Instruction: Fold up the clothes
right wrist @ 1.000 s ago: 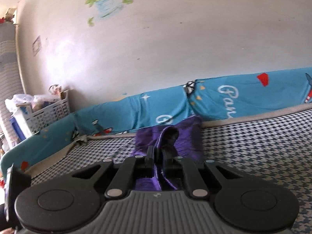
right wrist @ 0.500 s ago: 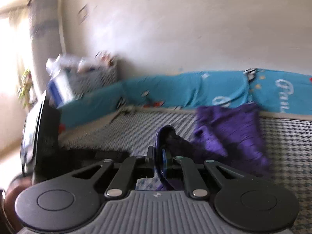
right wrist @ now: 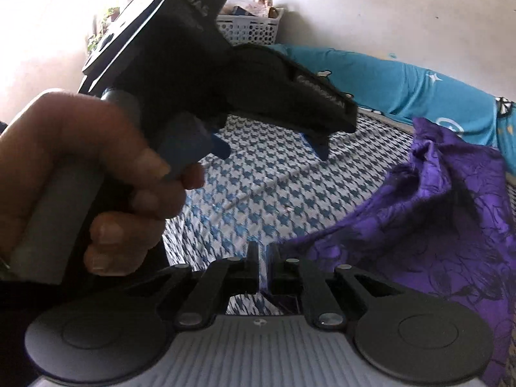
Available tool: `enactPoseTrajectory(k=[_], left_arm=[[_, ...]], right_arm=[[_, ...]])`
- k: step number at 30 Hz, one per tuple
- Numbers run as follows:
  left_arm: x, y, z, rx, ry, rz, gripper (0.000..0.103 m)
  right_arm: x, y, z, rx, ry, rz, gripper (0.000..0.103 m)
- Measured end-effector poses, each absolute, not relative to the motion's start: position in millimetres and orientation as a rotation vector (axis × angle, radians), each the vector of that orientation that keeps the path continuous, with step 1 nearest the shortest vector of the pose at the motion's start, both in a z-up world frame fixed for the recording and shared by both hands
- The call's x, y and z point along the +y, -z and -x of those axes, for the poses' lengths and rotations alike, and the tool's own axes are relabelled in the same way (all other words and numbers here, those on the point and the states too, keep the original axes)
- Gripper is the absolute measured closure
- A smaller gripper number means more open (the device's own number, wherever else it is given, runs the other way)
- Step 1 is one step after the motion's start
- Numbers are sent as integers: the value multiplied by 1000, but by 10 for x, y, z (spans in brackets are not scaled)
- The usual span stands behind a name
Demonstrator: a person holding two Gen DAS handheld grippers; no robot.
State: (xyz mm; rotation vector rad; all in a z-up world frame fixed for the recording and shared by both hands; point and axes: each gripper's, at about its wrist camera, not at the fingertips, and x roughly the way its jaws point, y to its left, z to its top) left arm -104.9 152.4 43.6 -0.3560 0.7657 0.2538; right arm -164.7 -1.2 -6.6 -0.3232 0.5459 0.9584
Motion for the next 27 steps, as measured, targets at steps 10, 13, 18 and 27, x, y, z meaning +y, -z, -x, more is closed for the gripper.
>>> enactPoseTrajectory(k=[10, 13, 18, 27], left_arm=[[1251, -271, 976, 795, -177, 317, 0], [1157, -237, 957, 805, -168, 288, 0], [1060, -191, 917, 818, -161, 273, 0], [1005, -146, 875, 834, -163, 274, 0]], right_arm=[[-707, -135, 1377, 563, -715, 196, 92], [-953, -238, 1343, 557, -625, 164, 85], [-1388, -325, 1295, 584, -475, 88, 71], [-1867, -229, 1055, 740, -357, -134, 65]])
